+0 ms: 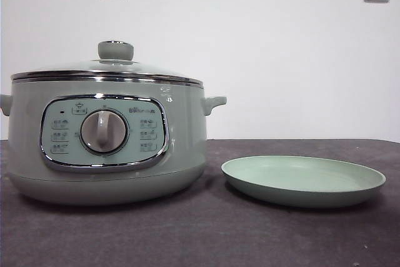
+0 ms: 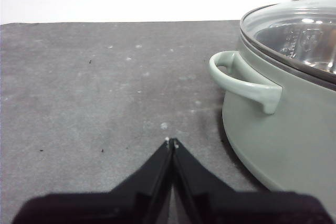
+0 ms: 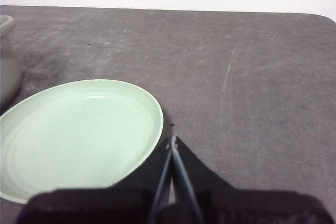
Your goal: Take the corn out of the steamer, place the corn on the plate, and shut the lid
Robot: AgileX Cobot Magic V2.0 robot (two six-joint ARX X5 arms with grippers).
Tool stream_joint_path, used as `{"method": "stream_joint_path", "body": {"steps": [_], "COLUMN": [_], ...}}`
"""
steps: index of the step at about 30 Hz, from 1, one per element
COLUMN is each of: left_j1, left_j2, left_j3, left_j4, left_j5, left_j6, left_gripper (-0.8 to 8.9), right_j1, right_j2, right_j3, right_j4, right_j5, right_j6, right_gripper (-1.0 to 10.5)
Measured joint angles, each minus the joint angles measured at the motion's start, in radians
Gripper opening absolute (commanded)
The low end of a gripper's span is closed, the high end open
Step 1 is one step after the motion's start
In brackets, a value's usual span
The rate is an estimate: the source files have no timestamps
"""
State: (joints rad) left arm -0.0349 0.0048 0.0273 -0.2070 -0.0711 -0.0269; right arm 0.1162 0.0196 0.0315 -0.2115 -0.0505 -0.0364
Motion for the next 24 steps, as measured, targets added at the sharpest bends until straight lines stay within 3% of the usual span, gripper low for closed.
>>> {"method": "stream_joint_path", "body": {"steps": [5,9,12,17,24], "left_j1": [0.000,0.000,0.000,0.000,0.000], "left_j2": [0.000,0.000,0.000,0.000,0.006], "left_j3": [0.000,-0.001,-0.001,0.002,0.169], "left_j4": [0.000,0.006,0.011,0.012,-0.067], "left_j5": [0.023,0.137,0.232,0.331,0.337], "left_j6": [-0.079,-0.237,-0.302,-0.334,-0.342], "left_gripper": [-0.04,-0.04,-0.05,-0.08,-0.08], "right_j1": [0.000,0.000,0.000,0.000,0.000], "right_j2": [0.000,0.000,0.000,0.000,0.028], "right_j3": [0.000,0.000,0.000,0.007,0.140], "right_j4": [0.000,0.000,0.000,-0.012,-0.055], "right_j5": [-0.001,-0.001,-0.002,-0.047,-0.057], "right_j6": [0.151,0.338,0.438,0.495,0.509], "right_gripper": [0.0,0.0,0.0,-0.1,-0.1]}}
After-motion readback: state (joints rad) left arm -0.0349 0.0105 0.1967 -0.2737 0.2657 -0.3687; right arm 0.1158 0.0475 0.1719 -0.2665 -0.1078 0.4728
